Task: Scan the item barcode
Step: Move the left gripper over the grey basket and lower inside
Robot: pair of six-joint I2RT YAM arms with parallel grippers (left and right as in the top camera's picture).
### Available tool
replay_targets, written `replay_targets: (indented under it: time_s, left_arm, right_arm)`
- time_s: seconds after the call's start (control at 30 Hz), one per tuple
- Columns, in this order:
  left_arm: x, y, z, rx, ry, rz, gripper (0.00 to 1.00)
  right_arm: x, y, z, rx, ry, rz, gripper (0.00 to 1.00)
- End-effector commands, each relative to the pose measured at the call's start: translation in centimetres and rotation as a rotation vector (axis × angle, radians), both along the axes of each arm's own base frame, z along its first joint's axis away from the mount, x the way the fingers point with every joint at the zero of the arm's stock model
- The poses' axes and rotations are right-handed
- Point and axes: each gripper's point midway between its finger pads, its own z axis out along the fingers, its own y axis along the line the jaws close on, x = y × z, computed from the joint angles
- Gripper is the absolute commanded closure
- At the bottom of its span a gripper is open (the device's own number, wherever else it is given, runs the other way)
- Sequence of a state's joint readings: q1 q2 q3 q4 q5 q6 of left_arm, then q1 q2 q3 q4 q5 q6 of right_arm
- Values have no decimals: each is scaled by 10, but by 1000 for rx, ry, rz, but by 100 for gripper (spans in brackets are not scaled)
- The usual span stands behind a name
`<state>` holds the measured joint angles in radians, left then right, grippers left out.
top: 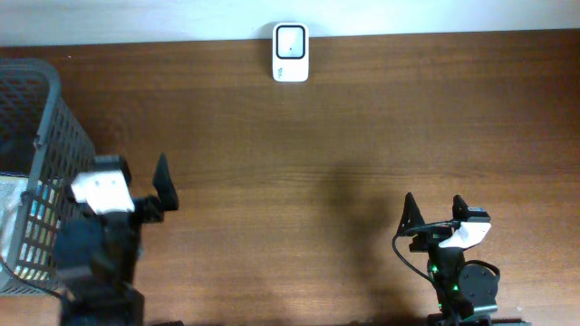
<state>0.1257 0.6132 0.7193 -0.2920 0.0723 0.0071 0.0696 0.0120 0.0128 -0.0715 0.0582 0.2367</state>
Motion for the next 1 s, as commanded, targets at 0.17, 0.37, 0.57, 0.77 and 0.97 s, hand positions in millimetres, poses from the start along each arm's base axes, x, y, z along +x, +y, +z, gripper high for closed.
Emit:
replay_targets:
  time_s: [0.17, 0.37, 0.57, 0.77, 0.97]
  left_arm:
    - [63, 5, 100, 65, 208, -44, 1]
    - [94, 7, 86, 14, 498, -70, 1]
    - [110, 17, 68, 27, 549, -31, 1]
    - [111, 34, 87, 36, 489, 58, 1]
    - [106, 76, 110, -42, 408, 191, 1]
  right_arm:
    - [0, -1, -3, 7, 5, -4, 1]
    - [0, -1, -3, 7, 5, -4, 1]
    - [0, -1, -3, 7, 5, -4, 1]
    - [0, -1, -3, 7, 5, -4, 1]
    - [0, -1, -3, 7, 5, -4, 1]
